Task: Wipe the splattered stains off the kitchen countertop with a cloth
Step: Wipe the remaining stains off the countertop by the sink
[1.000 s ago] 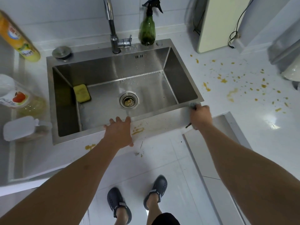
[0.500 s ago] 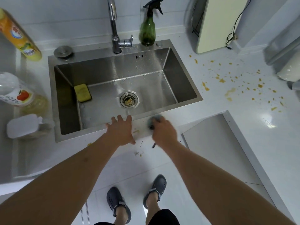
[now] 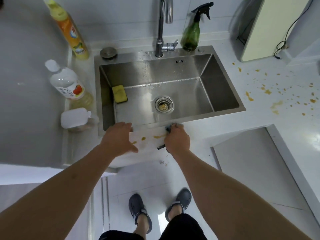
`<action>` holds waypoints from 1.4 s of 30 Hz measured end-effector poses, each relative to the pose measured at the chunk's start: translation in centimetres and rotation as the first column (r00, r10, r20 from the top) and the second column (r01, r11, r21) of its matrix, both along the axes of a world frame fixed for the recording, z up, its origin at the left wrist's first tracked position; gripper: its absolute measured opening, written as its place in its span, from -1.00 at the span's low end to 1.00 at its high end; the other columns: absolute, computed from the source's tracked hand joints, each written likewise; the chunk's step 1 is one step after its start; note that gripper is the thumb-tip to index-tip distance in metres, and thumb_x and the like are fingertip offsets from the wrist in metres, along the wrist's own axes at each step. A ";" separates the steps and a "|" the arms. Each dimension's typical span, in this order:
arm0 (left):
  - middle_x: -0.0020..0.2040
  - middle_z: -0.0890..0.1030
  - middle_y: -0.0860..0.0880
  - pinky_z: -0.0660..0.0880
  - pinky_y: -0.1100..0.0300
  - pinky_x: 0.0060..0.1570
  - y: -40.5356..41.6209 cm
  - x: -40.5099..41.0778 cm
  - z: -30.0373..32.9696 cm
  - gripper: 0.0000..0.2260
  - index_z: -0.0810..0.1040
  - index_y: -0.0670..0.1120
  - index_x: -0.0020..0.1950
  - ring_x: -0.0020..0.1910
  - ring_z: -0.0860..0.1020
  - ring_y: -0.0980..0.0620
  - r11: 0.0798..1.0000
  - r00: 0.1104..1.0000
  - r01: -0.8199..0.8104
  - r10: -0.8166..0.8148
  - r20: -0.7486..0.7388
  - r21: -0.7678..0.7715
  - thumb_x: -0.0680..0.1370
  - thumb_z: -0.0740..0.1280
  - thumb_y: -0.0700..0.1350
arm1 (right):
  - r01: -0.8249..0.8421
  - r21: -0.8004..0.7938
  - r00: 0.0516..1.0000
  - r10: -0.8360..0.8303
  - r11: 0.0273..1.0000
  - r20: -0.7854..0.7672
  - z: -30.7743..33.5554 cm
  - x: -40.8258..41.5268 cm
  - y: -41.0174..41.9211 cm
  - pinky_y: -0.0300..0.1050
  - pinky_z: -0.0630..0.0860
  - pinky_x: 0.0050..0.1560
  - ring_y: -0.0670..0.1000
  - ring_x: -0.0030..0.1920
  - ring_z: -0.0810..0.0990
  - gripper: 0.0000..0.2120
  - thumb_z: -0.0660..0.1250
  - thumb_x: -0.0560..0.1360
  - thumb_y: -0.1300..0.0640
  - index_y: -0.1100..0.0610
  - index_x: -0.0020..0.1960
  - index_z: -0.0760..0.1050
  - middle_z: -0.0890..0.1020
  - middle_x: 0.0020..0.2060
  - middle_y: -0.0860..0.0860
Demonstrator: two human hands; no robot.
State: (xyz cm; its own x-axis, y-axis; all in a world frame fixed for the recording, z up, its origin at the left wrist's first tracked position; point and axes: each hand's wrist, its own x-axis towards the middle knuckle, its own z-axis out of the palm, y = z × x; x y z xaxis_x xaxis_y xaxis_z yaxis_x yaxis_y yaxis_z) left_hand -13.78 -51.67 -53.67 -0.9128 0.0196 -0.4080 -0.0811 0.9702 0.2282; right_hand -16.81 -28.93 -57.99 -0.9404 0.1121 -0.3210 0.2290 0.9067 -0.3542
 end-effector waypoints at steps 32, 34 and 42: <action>0.44 0.40 -0.02 0.47 -0.10 0.31 -4.0 2.2 -1.4 0.05 0.24 0.07 0.55 0.43 0.37 -0.10 0.999 0.999 0.030 -0.030 0.032 -0.012 0.20 0.71 0.16 | -0.029 -0.181 0.998 0.017 0.983 -0.067 3.8 -0.4 -1.5 -0.21 0.49 -0.42 0.06 -0.36 0.64 -0.73 0.21 0.36 0.19 -0.10 -0.13 0.60 0.63 -0.38 -0.05; 0.48 0.36 -0.03 0.44 -0.11 0.35 -4.0 2.5 -1.4 0.06 0.21 0.04 0.56 0.46 0.35 -0.11 1.000 1.000 0.016 -0.016 0.024 0.008 0.21 0.71 0.15 | 0.085 -0.084 0.992 -0.092 0.993 -0.087 3.7 -1.3 1.1 -0.11 0.59 -0.20 0.09 -0.19 0.65 -0.66 0.20 0.39 0.21 -0.08 0.03 0.62 0.67 -0.11 -0.06; 0.50 0.34 -0.13 0.37 -0.07 0.44 -5.1 3.6 -1.2 -0.02 0.23 -0.12 0.58 0.46 0.36 -0.16 0.987 0.993 -0.116 0.119 -0.023 0.109 0.29 0.69 -0.04 | -0.213 -0.041 0.977 0.212 0.976 -0.025 1.5 3.1 -9.5 -0.09 0.51 0.07 0.16 0.10 0.62 -0.70 0.27 0.51 0.17 0.14 0.22 0.58 0.48 0.32 0.04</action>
